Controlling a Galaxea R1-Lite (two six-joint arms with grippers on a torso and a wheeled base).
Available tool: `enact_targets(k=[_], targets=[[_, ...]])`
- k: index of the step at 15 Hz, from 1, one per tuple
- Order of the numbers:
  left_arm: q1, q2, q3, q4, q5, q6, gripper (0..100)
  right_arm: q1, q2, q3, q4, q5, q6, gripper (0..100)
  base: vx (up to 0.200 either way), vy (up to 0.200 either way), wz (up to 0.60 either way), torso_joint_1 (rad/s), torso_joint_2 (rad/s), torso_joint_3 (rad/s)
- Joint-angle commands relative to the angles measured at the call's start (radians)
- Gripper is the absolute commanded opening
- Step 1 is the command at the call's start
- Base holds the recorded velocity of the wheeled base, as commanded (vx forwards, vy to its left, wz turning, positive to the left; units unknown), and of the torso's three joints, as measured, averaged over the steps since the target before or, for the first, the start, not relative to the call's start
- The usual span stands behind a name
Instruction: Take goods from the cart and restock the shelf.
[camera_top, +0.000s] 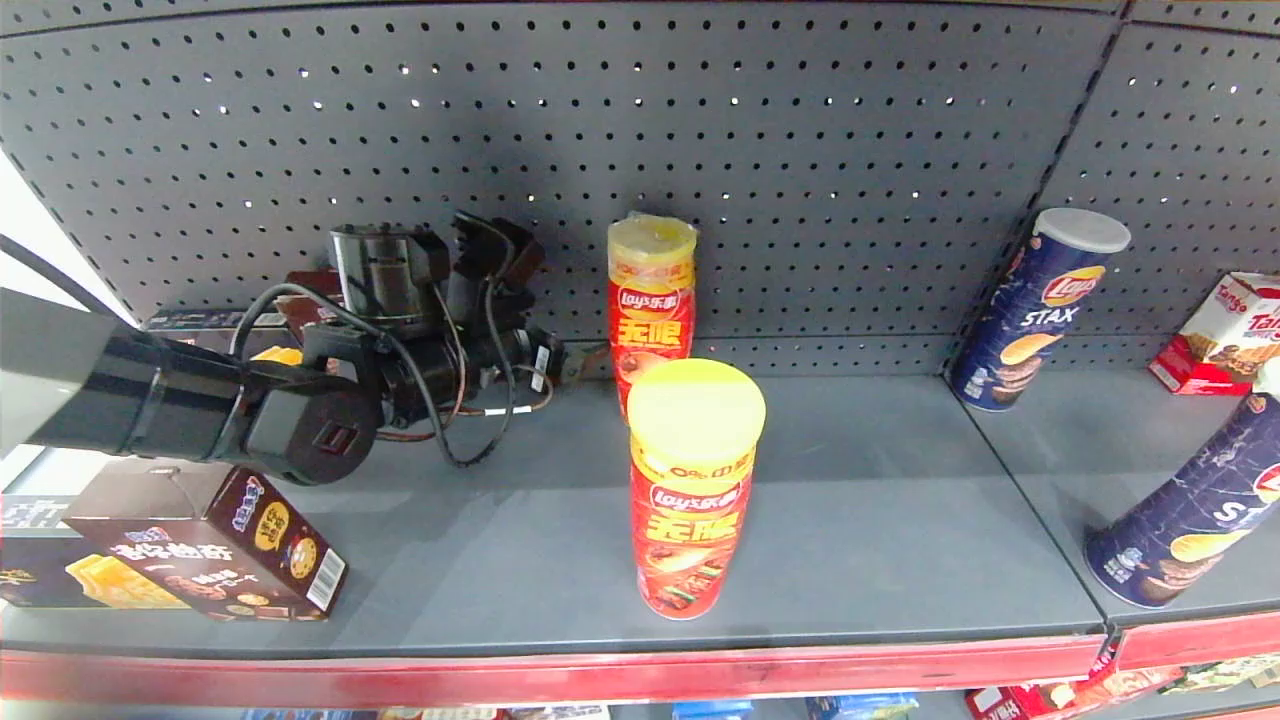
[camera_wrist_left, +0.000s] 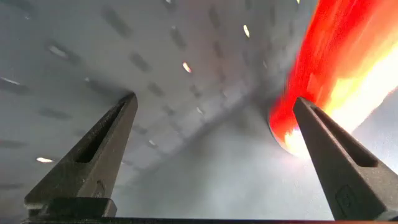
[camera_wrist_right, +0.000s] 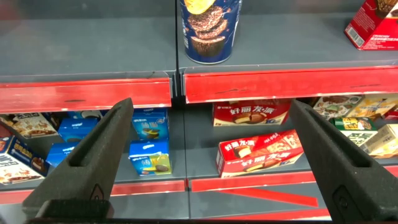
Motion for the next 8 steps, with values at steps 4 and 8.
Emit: enact_targets(k=[4, 8], targets=[[-0.027, -0.128, -0.054, 0.007, 0.08, 0.002, 100, 0.0, 0.001, 0.0, 0.0, 0.0, 0.0, 100, 0.0, 0.0, 0.0, 0.0, 0.0, 0.0], [-0.021, -0.226, -0.037, 0.008, 0.126, 0.004, 100, 0.0, 0.001, 0.0, 0.0, -0.001, 0.0, 100, 0.0, 0.0, 0.0, 0.0, 0.0, 0.0]])
